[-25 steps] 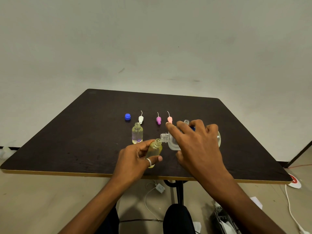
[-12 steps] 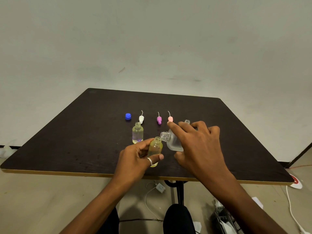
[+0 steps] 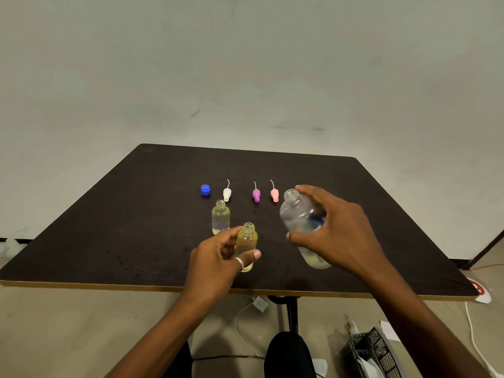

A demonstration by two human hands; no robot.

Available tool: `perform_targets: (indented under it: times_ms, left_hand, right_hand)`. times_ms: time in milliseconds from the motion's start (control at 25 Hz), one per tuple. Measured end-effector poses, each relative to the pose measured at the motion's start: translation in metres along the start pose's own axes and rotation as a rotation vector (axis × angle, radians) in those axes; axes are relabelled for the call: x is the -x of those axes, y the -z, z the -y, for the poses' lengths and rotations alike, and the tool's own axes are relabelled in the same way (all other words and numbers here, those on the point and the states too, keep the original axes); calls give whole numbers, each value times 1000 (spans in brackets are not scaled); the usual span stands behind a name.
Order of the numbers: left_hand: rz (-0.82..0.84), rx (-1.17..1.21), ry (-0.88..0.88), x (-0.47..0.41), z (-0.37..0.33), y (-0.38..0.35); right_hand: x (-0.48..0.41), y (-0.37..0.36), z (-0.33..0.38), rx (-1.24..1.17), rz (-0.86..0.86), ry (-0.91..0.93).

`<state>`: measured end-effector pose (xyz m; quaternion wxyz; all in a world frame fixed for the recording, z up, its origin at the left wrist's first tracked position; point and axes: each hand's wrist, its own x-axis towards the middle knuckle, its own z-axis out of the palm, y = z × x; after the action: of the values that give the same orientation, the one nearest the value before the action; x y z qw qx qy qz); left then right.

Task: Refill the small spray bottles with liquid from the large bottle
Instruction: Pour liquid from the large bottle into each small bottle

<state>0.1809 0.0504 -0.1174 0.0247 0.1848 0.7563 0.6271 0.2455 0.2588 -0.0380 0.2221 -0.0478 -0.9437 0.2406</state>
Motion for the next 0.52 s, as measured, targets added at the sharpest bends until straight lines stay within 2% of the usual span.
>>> perform_targets:
  times_ms: [240, 520]
  left_hand:
    - [-69, -43, -33, -33, -1, -23]
    - [-126, -51, -17, -76, 15, -50]
  right_hand:
    - [-8, 15, -15, -183, -104, -107]
    - [-9, 7, -26, -295, -107, -169]
